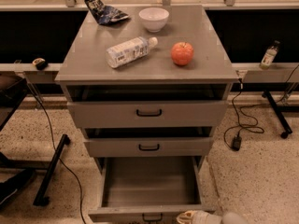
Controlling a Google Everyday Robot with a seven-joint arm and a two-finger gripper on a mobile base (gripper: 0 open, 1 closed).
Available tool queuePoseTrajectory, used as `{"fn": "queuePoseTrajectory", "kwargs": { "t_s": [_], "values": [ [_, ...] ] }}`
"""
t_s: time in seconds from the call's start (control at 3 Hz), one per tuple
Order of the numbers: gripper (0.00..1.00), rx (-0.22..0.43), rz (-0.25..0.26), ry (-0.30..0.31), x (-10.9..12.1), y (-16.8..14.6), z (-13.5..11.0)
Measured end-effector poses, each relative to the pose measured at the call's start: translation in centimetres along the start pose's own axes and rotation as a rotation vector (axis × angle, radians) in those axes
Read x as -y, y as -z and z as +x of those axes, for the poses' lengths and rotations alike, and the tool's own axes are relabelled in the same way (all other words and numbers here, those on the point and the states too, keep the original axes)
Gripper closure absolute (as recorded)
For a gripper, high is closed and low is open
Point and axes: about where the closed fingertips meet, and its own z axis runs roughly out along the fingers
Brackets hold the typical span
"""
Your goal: Close bottom drawer
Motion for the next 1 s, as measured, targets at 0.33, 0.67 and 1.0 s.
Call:
{"fn": "queuePoseTrajectory", "kwargs": {
  "t_s": [0.33,0.67,1.0],
  "values": [
    [1.0,0.015,0.138,-0.006,1.9,-1.0,2.3],
    [1.0,0.038,0.244,0.024,3.0,-1.3,2.5],
    [1.0,0.072,0.307,0.067,4.3,-2.0,0.9]
  ]
}}
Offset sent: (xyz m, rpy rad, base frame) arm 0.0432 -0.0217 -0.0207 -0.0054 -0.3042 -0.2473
